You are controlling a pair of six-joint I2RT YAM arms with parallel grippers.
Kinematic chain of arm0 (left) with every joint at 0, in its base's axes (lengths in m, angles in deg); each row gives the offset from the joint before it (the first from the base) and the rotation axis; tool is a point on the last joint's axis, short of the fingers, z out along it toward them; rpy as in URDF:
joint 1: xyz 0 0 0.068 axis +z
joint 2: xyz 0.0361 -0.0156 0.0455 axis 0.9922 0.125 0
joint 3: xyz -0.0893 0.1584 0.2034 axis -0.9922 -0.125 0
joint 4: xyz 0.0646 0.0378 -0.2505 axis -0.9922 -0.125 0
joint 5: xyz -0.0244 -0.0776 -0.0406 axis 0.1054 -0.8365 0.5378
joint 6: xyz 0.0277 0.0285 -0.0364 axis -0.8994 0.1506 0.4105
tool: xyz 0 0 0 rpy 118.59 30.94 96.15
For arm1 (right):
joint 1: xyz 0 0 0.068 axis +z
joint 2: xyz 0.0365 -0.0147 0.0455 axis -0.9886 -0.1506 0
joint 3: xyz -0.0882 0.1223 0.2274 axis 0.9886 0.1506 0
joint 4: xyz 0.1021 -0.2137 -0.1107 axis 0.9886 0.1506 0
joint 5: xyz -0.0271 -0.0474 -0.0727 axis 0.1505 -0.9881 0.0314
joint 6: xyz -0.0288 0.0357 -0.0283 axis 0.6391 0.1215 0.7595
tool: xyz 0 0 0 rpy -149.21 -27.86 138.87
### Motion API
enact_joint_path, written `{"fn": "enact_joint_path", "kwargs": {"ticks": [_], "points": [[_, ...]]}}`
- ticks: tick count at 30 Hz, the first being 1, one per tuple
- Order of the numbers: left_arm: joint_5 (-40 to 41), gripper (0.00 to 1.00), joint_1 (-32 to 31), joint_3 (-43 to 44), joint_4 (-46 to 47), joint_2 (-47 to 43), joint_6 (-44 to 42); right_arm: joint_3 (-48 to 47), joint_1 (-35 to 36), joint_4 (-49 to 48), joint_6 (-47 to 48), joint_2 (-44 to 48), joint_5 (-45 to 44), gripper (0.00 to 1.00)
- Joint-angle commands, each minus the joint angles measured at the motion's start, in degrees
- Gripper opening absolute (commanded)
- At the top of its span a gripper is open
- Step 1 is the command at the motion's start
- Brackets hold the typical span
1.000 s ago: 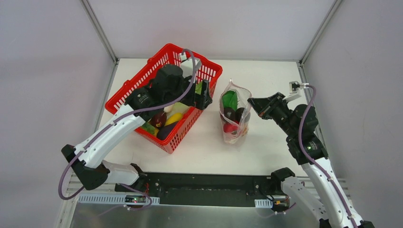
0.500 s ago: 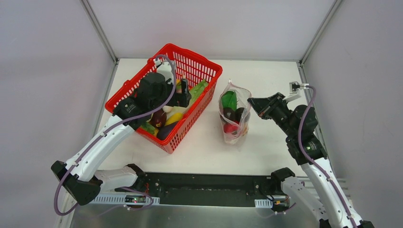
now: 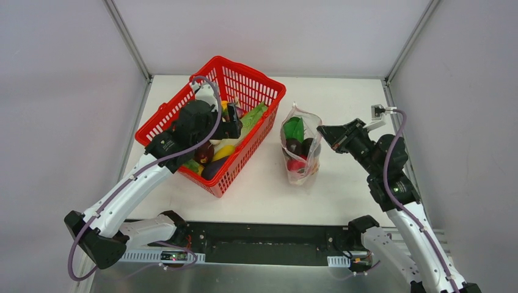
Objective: Place the food in the zip-top bag and seal the zipper
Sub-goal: Adjust the fake vegetable in the bin.
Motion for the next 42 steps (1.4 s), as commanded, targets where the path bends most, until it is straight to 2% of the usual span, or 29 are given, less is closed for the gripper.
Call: {"fn": "enact_joint_path", "kwargs": {"ticks": [1, 7, 18, 24, 30, 35, 40, 42], "points": [[0.6, 1.00, 0.6, 0.1, 1.0, -1.7, 1.5, -1.1, 0.1, -5.1, -1.5, -0.6, 2.3, 0.00], [0.0, 1.00, 0.6, -0.2, 0.7, -1.9, 1.3, -0.2, 0.1, -5.1, -0.8, -0.8, 1.5, 0.00], [4.6, 1.00, 0.6, 2.5, -6.1, 0.3, -1.0, 0.3, 0.1, -4.9, -0.1, -1.6, 2.1, 0.00], [12.2, 1.00, 1.8, 5.3, -11.0, 3.2, -3.5, 0.0, 0.1, -4.8, -0.3, -2.7, 2.6, 0.00], [9.2, 1.00, 7.0, 11.5, -11.5, 15.0, -10.0, -0.6, 0.1, -4.2, 0.2, -2.7, 1.9, 0.00], [3.4, 1.00, 10.9, 23.3, -18.0, 29.5, -16.0, -2.5, 0.1, -1.1, 1.6, -3.3, 0.8, 0.00], [0.6, 0.96, 14.6, 32.2, -24.2, 40.5, -15.8, -3.1, 0.1, 0.6, 2.4, -4.2, -1.3, 0.00], [2.8, 0.95, 14.9, 34.7, -26.4, 44.1, -16.4, -3.2, 0.1, 0.9, 2.1, -4.4, -1.4, 0.00]]}}
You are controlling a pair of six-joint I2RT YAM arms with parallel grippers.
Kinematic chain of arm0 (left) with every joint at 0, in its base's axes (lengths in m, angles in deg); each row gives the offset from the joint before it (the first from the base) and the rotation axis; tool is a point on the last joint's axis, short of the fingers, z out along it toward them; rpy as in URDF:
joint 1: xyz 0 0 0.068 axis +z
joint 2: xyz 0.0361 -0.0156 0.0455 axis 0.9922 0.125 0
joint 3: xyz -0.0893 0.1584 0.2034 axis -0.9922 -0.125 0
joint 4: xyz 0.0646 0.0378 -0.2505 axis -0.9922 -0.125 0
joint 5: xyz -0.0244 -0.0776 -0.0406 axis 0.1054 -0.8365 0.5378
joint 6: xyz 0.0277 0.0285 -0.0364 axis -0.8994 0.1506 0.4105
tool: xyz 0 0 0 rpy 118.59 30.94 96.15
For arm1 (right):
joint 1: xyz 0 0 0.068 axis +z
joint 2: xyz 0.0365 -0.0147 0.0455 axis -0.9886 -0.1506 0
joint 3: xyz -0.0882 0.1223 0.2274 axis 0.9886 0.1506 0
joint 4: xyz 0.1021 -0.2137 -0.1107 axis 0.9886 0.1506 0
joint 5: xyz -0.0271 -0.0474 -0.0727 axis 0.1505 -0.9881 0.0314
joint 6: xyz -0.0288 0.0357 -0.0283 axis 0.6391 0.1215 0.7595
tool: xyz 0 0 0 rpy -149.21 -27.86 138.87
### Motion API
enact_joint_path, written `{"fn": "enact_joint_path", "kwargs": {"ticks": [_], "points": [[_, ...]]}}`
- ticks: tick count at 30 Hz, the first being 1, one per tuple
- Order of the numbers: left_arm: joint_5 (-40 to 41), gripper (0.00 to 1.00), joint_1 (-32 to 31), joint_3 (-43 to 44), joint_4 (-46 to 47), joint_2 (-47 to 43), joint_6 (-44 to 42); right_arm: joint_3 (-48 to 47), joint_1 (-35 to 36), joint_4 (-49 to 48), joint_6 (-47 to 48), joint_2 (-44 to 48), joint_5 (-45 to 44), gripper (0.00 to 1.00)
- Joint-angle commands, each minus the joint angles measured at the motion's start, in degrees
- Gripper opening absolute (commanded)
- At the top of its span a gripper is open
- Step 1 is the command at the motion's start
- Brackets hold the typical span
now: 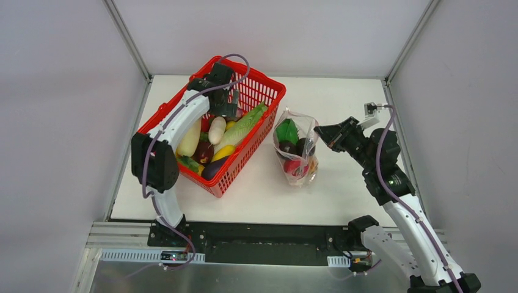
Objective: Place the food in the zip-top bag and seal the zipper
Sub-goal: Adjust the fake vegetable in the bin.
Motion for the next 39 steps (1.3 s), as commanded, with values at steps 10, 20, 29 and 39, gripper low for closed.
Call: {"fn": "enact_joint_path", "kwargs": {"ticks": [10, 20, 29, 39], "points": [[-3.1, 0.92, 2.8, 13.3, -15.6, 17.7, -8.7, -3.5, 0.1, 0.3, 0.2, -2.2, -1.1, 0.00], [-4.8, 0.55, 3.0, 15.9, -17.0, 21.9, -10.2, -2.8, 0.1, 0.7, -0.5, 0.6, -1.4, 0.00], [-14.4, 0.21, 3.0, 10.5, -11.7, 8.1, -7.5, -2.8, 0.1, 0.7, -0.1, 1.9, -0.6, 0.00], [-26.9, 0.21, 2.9, 3.1, -0.6, -6.5, -0.3, -2.1, 0.1, 1.2, 0.6, 3.8, -1.6, 0.00]]}}
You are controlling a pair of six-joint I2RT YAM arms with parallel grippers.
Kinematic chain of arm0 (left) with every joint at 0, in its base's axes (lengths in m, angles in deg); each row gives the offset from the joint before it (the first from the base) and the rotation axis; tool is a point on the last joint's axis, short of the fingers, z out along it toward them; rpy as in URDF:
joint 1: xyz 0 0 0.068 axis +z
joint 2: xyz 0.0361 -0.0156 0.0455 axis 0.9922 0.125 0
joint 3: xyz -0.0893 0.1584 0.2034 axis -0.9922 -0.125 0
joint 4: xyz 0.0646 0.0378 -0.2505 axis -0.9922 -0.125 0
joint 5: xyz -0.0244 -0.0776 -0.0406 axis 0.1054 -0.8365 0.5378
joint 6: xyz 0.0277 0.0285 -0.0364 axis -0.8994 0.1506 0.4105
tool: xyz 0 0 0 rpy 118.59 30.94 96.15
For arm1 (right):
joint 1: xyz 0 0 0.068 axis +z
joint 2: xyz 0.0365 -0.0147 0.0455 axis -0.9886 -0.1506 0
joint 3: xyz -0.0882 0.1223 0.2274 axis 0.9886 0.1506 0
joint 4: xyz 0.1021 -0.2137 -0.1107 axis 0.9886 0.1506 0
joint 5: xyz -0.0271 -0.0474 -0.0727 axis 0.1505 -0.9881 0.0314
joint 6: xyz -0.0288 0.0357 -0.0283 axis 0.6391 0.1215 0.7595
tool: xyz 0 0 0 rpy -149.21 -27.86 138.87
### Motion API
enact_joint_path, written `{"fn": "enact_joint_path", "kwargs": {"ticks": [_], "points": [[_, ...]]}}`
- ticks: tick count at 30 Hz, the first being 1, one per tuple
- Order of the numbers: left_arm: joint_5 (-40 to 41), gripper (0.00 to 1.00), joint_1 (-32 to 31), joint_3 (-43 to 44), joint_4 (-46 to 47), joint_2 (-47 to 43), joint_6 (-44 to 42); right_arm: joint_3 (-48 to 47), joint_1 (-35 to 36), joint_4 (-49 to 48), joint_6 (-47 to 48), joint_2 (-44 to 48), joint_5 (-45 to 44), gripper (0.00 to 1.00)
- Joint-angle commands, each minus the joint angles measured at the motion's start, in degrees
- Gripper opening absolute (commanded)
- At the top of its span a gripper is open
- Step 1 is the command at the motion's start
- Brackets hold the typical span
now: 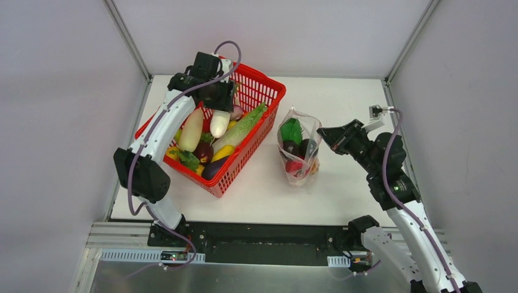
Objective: Place the food in the zip-top bag and seal the zipper
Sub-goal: Adjust the fake vegetable in the bin.
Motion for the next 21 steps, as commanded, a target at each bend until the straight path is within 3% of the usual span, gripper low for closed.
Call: {"fn": "enact_joint_path", "kwargs": {"ticks": [1, 4, 6, 11, 14, 16, 19, 21], "points": [[-8.1, 0.21, 0.2, -4.9, 6.5, -5.7, 4.6, -1.4, 0.1, -1.5, 0.9, 1.2, -0.9, 0.00], [-10.0, 0.26, 0.2, -9.3, 11.2, -8.7, 5.9, -1.5, 0.1, -1.4, 1.0, 1.2, -0.9, 0.00], [-8.5, 0.35, 0.2, -11.9, 13.5, -9.7, 6.5, -1.4, 0.1, -1.4, 1.0, 1.2, -0.8, 0.00], [-7.7, 0.49, 0.2, -9.0, 9.7, -4.6, 5.7, -1.5, 0.2, -1.6, 0.8, 0.8, -0.4, 0.00], [-17.7, 0.56, 0.1, -6.6, 7.7, -1.1, 3.4, -1.6, 0.2, -1.5, 0.9, 0.7, -0.6, 0.00], [-24.4, 0.60, -0.4, -2.6, 1.7, 2.7, -0.4, -1.5, 0.1, -1.7, 0.9, 0.5, -0.9, 0.00], [-21.7, 0.72, -2.0, 1.3, -4.6, 6.1, -4.7, -1.8, 0.2, -1.8, 1.1, -0.3, -1.0, 0.00], [-15.8, 0.77, -2.0, 0.5, -3.7, 6.0, -4.7, -1.8, 0.1, -2.0, 1.1, -1.0, -1.0, 0.00]]}}
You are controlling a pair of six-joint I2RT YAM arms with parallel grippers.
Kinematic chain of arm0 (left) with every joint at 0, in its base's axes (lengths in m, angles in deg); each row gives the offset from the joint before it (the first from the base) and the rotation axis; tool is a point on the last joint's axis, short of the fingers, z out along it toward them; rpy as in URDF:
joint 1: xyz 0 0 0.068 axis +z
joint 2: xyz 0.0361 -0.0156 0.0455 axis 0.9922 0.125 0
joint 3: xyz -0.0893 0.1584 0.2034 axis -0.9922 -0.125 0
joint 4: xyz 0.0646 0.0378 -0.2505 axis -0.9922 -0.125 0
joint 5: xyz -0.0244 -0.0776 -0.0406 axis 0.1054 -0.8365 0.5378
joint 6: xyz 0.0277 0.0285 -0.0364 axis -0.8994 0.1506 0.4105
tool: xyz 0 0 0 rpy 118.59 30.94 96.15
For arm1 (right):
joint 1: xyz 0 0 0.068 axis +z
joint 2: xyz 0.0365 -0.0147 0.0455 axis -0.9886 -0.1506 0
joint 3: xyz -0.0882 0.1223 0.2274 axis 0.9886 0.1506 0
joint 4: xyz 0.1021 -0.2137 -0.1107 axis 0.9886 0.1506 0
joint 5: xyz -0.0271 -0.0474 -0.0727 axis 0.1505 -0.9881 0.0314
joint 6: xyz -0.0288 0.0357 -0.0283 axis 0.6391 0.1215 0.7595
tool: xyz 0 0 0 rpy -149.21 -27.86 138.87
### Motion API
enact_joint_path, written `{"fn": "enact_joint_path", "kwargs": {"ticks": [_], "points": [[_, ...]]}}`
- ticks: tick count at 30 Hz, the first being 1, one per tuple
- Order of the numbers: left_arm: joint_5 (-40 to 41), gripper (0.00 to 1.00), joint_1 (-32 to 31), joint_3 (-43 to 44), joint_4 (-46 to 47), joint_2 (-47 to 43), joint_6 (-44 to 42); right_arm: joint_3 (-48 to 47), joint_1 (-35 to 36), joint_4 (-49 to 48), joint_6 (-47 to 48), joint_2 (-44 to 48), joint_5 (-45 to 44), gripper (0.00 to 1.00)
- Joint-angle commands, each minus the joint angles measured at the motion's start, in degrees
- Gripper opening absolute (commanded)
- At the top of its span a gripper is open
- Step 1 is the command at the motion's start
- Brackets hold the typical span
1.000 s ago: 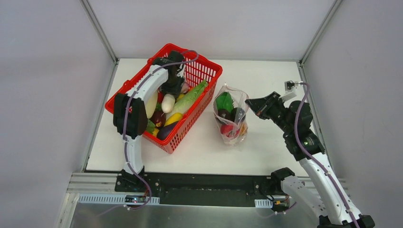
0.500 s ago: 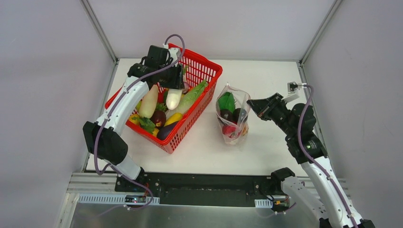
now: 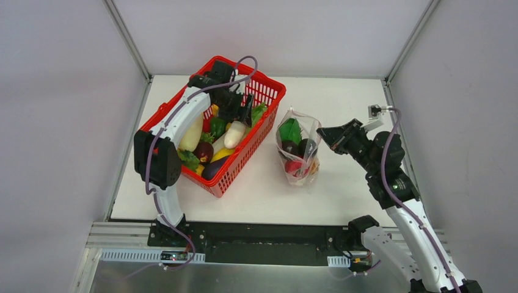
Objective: Place the food in the zip-top bag and seal the zipper
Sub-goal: Adjust the fake vegetable in the bin.
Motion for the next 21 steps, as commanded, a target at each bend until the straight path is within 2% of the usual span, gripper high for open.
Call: {"fn": "enact_joint_path", "kwargs": {"ticks": [1, 7, 13, 18, 21], "points": [[3.7, 0.77, -0.8, 1.7, -4.4, -0.6, -4.2, -1.8, 0.1, -2.4, 0.9, -1.4, -0.6, 0.00], [17.2, 0.86, 0.7, 1.6, 4.2, -5.6, -1.7, -2.8, 0.1, -2.7, 1.1, -3.5, -0.4, 0.00], [26.2, 0.82, 2.8, 4.3, 2.7, -7.4, 0.0, -3.4, 0.1, -2.6, 1.5, -4.2, -1.3, 0.00], [32.7, 0.82, 2.8, -7.7, 3.9, -18.8, 2.7, -3.6, 0.1, -2.8, 1.5, -5.0, -0.1, 0.00], [38.9, 0.92, 2.8, -16.4, 6.1, -27.4, 3.9, -3.6, 0.2, -2.9, 1.5, -4.9, 0.8, 0.00]]}}
